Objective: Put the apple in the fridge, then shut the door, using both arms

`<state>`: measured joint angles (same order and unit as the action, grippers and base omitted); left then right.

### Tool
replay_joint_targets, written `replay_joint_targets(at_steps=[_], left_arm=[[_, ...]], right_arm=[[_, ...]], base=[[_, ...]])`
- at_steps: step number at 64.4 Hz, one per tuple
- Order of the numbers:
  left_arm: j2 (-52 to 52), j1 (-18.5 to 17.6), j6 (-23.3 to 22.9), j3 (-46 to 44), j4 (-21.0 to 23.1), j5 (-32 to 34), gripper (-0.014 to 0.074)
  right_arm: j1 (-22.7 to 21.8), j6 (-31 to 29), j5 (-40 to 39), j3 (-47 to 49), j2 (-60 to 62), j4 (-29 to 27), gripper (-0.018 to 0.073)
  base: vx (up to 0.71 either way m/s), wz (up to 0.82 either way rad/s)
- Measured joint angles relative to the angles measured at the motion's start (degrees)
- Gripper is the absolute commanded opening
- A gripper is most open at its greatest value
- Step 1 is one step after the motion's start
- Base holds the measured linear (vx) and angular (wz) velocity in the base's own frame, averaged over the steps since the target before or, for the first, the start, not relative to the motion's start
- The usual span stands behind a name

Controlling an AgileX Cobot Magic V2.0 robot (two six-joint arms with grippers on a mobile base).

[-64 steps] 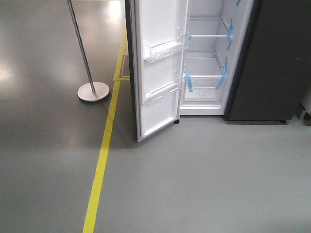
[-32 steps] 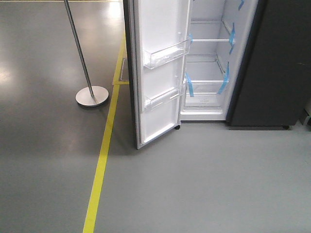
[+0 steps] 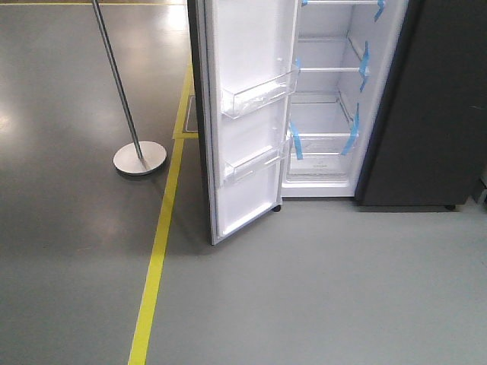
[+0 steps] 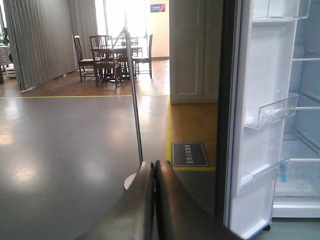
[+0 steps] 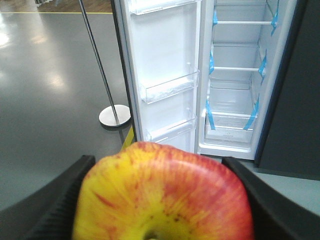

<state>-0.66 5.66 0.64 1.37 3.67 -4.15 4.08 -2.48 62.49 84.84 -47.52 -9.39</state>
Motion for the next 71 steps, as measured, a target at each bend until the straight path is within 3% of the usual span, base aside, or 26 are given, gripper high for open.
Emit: replay_joint_targets(at_steps=[71], left_arm=[[0.0,0.0,0.0,0.0,0.0,0.0,-0.0006]], right_arm=[[0.0,0.0,0.0,0.0,0.0,0.0,-0.0007]], base=[[0.11,-0.01]])
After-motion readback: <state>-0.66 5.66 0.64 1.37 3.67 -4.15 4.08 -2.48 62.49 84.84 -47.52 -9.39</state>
